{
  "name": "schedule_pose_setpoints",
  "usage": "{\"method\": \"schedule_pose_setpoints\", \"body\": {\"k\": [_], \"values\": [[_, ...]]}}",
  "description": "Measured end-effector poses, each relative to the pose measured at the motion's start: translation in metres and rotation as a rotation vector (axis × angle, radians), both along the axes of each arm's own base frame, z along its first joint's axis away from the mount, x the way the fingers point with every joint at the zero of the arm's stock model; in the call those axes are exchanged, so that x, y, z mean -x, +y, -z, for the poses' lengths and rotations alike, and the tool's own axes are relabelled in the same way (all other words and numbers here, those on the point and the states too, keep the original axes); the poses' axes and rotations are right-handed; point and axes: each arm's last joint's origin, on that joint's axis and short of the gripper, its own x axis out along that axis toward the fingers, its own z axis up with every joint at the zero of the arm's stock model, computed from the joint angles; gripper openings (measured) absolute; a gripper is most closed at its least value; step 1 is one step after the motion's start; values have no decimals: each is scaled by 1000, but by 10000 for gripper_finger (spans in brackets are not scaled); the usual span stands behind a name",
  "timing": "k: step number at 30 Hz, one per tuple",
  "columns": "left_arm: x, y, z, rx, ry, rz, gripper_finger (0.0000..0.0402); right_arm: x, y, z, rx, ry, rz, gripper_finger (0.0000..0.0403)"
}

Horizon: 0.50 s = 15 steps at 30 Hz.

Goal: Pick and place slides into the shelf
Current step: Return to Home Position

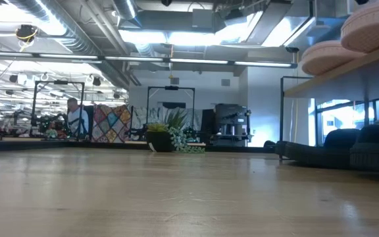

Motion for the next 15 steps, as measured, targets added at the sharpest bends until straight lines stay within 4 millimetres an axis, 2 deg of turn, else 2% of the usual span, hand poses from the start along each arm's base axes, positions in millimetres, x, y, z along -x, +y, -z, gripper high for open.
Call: {"method": "schedule_pose_setpoints", "body": {"k": [6,9,15], "values": [[8,15,-11,5,-23,14,230,-11,8,-15,80,-93,-20,247],[14,17,-16,-2,-32,16,230,-20,14,-19,93,-118,-22,247],[21,14,-18,-1,-9,24,230,-51,26,-12,114,-44,20,247]]}}
